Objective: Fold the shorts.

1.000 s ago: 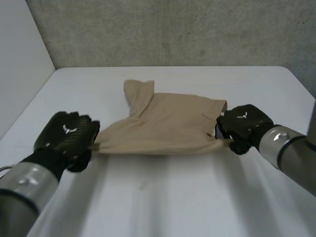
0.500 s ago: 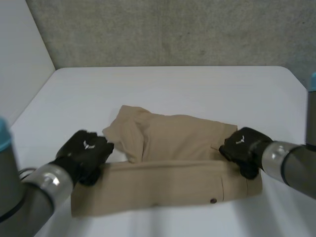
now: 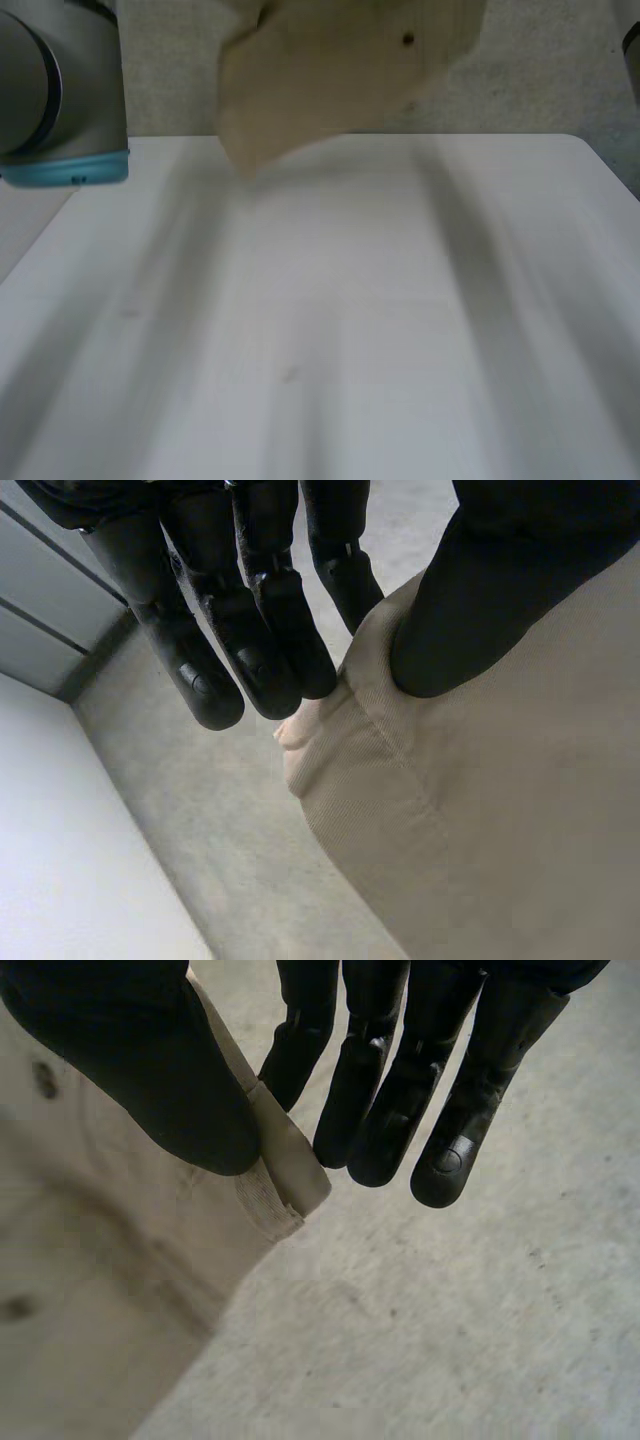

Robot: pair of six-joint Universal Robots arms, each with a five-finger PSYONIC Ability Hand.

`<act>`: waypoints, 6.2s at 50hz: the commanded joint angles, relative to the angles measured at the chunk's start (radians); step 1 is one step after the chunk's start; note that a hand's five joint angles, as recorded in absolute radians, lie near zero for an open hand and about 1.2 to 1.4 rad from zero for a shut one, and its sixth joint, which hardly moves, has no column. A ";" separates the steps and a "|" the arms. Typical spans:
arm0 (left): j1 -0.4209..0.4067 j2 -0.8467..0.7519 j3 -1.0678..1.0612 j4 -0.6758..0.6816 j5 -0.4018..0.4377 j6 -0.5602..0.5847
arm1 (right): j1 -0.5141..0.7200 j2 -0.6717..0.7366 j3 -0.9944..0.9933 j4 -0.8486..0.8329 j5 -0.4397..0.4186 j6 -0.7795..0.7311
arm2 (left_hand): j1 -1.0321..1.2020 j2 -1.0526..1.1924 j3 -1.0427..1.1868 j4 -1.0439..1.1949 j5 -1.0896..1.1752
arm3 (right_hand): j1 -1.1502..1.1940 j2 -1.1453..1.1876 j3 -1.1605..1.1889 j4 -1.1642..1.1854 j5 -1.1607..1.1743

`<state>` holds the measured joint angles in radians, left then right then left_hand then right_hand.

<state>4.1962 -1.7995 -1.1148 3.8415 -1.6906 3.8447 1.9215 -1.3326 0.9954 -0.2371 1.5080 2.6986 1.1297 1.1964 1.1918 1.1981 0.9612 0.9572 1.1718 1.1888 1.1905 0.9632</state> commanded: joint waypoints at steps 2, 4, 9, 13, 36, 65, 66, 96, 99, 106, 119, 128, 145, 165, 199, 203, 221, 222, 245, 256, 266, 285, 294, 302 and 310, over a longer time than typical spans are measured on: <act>0.037 0.020 -0.319 -0.142 0.002 -0.111 | 0.001 0.044 0.182 0.104 -0.019 -0.014 | 0.267 0.200 0.204 0.198 0.260 | 0.439 0.224 0.207 0.206 0.258; 0.045 0.011 -0.374 -0.140 0.003 -0.117 | 0.001 0.065 0.218 0.104 -0.020 -0.014 | 0.267 0.200 0.204 0.198 0.260 | 0.439 0.224 0.207 0.206 0.258; 0.041 -0.073 -0.499 -0.117 0.003 -0.120 | 0.002 0.192 0.313 0.119 -0.015 -0.019 | 0.267 0.200 0.204 0.198 0.260 | 0.439 0.224 0.207 0.206 0.258; 0.022 -0.165 -0.578 -0.126 -0.007 -0.125 | 0.002 0.289 0.359 0.140 -0.012 -0.031 | 0.267 0.200 0.204 0.198 0.260 | 0.439 0.224 0.207 0.206 0.258; -0.091 0.132 -0.724 -0.888 -0.070 -0.131 | -0.013 0.046 0.512 0.702 -0.012 -0.336 | 0.267 0.200 0.204 0.198 0.260 | 0.439 0.224 0.207 0.206 0.258; -0.077 0.128 -0.596 -0.798 0.009 -0.041 | -0.084 -0.103 0.608 0.725 -0.160 -0.386 | 0.267 0.200 0.204 0.198 0.260 | 0.439 0.224 0.207 0.206 0.258; -0.074 0.085 -0.553 -0.721 0.009 -0.012 | -0.082 -0.065 0.585 0.696 -0.151 -0.353 | 0.267 0.200 0.204 0.198 0.260 | 0.439 0.224 0.207 0.206 0.258; -0.012 -0.905 0.516 -0.200 0.318 0.056 | -0.055 0.377 0.322 -0.117 0.144 -0.132 | 0.267 0.200 0.204 0.198 0.260 | 0.439 0.224 0.207 0.206 0.258; 0.018 -0.992 0.616 -0.188 0.325 0.055 | -0.055 0.466 0.258 -0.136 0.144 -0.137 | 0.267 0.200 0.204 0.198 0.260 | 0.439 0.224 0.207 0.206 0.258; 0.025 -1.074 0.667 -0.149 0.382 0.042 | -0.053 0.562 0.192 -0.139 0.133 -0.217 | 0.267 0.200 0.204 0.198 0.260 | 0.439 0.224 0.207 0.206 0.258; 0.021 -0.908 0.425 0.085 0.381 -0.094 | -0.056 0.457 0.117 -0.128 0.139 -0.189 | -0.955 -1.022 -1.017 -1.024 -0.961 | -0.783 -0.997 -1.014 -1.016 -0.963; 0.008 -0.625 0.137 0.139 0.365 -0.106 | -0.067 0.202 0.230 -0.068 0.123 -0.034 | -0.952 -1.018 -1.014 -1.020 -0.958 | -0.783 -0.997 -1.014 -1.016 -0.963; 0.005 -0.101 -0.456 -0.274 0.175 -0.398 | -0.070 0.066 0.572 0.326 0.014 0.133 | -0.890 -0.956 -0.952 -0.958 -0.896 | -0.655 -0.870 -0.887 -0.888 -0.836; 0.044 -0.061 -0.608 -0.500 0.174 -0.525 | -0.104 0.288 0.643 0.010 -0.051 0.083 | -0.907 -0.974 -0.969 -0.976 -0.913 | -0.362 -0.576 -0.593 -0.595 -0.542; 0.100 0.158 -0.723 -0.505 0.169 -0.525 | -0.333 0.216 0.318 0.323 -0.060 -0.364 | -0.931 -0.998 -0.993 -0.999 -0.937 | 0.439 0.224 0.207 0.206 0.258; 0.099 0.160 -0.727 -0.505 0.166 -0.527 | -0.187 0.228 0.228 0.317 -0.069 -0.370 | -0.934 -1.000 -0.996 -1.002 -0.940 | 0.439 0.224 0.207 0.206 0.258; 0.104 0.151 -0.735 -0.494 0.169 -0.525 | 0.258 0.463 0.124 0.317 -0.328 -0.427 | -0.934 -1.000 -0.996 -1.002 -0.940 | -0.624 -0.839 -0.856 -0.858 -0.805; 0.104 0.147 -0.731 -0.491 0.170 -0.525 | 0.258 0.448 0.124 0.317 -0.322 -0.415 | -0.934 -1.000 -0.996 -1.002 -0.940 | -0.724 -0.939 -0.956 -0.958 -0.905; -0.163 -0.408 -0.008 -0.422 0.207 -0.590 | -0.010 0.291 0.180 0.326 -0.115 0.254 | -0.843 -0.910 -0.905 -0.911 -0.849 | -0.783 -0.997 -1.014 -1.016 -0.963; -0.150 -0.708 0.260 -0.655 0.252 -0.596 | -0.002 0.475 0.123 0.401 -0.175 0.216 | -0.781 -0.848 -0.843 -0.850 -0.787 | -0.783 -0.997 -1.014 -1.016 -0.963; -0.113 -0.761 0.264 -0.726 0.131 -0.583 | 0.002 0.536 0.111 0.397 -0.161 0.101 | -0.772 -0.839 -0.834 -0.841 -0.778 | -0.783 -0.997 -1.014 -1.016 -0.963; -0.128 -0.726 0.201 -0.752 0.074 -0.430 | 0.002 0.541 0.103 0.397 -0.166 0.021 | -0.819 -0.886 -0.881 -0.888 -0.825 | -0.783 -0.997 -1.014 -1.016 -0.963; -0.174 -0.448 0.112 -0.743 0.077 -0.491 | 0.001 0.325 0.106 0.386 -0.170 0.147 | -0.896 -0.962 -0.958 -0.964 -0.902 | -0.783 -0.997 -1.014 -1.016 -0.963; -0.147 -0.215 0.014 -0.689 0.063 -0.591 | -0.022 0.122 0.149 0.326 -0.040 0.257 | -0.916 -0.983 -0.978 -0.985 -0.922 | -0.783 -0.997 -1.014 -1.016 -0.963; 0.027 -0.002 -0.174 -0.703 -0.014 -0.594 | -0.088 -0.046 0.310 0.297 0.142 0.250 | -0.937 -1.003 -0.999 -1.005 -0.943 | -0.783 -0.997 -1.014 -1.016 -0.963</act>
<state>4.1204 -1.9427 -1.1662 3.1482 -1.6591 3.2522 1.8686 -1.2823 1.2041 0.0742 1.5603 2.9536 0.2212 0.2182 0.2229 0.2171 0.0433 0.1363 0.2137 0.1894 0.2193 0.0491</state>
